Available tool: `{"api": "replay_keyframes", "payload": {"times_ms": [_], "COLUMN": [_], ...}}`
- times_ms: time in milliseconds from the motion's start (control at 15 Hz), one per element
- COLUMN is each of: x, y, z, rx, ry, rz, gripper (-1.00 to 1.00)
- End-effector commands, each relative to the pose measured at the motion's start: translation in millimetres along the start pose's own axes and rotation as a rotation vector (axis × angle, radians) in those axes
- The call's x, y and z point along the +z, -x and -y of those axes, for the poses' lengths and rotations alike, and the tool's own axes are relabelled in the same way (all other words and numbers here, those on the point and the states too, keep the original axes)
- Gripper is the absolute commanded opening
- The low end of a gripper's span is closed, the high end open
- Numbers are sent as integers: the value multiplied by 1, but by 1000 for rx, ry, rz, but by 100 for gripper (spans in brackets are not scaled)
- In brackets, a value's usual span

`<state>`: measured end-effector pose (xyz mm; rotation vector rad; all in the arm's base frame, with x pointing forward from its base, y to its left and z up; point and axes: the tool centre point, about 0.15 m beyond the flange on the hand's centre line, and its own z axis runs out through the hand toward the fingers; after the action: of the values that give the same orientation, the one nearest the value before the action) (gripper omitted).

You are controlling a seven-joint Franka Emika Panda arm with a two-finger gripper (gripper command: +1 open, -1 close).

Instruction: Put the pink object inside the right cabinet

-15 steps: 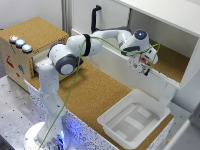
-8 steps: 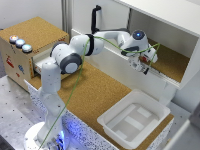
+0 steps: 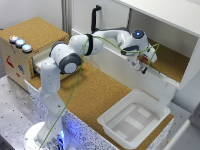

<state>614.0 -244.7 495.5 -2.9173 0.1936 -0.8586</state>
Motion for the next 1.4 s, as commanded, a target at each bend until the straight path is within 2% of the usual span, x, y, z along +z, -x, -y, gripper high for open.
{"api": "replay_keyframes", "payload": {"times_ms": [0,133,400,600,667,867,1000,1267,1333], "x": [-54,-56,-52,-31,-26,-21,-16,-9,-7], "y": [64,95,146,186,198,232,253,281,287], "z": [1,2,20,46,58,91,113,135,139], "rx": [8,45,29,-11,-11,-12,8,-32,-50], "ry": [-7,-24,-33,11,50,25,43,65,47], "rz": [96,174,291,391,408,467,495,509,499], "gripper": [100,100,100,100,100,100,100,100,100]}}
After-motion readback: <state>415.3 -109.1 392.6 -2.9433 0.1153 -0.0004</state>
